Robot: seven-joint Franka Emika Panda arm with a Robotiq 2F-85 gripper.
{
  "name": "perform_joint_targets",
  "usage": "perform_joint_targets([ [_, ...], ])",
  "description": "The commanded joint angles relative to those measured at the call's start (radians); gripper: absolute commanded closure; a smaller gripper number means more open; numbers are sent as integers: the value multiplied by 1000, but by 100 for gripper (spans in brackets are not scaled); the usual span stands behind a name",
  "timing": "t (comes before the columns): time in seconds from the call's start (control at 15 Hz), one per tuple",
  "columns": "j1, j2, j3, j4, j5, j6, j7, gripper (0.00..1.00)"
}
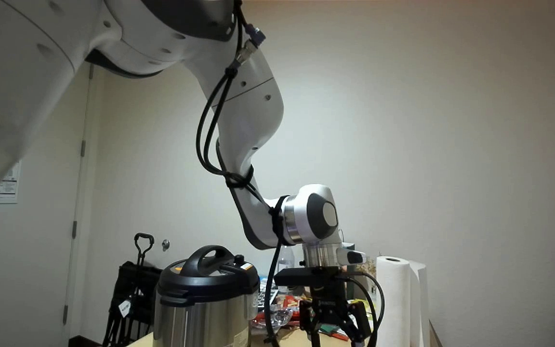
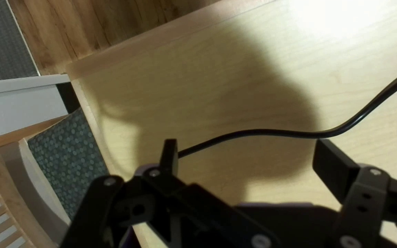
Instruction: Put the cable over the cooker.
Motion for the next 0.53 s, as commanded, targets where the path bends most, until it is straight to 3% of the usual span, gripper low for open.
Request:
perform_joint_targets([
  [0.0,32,1,-33,3,15,0,-11,0],
  [0.2,44,33,-53,29,61,-71,87,0],
  [0.47,49,116,-112,38,87,-81,224,0],
])
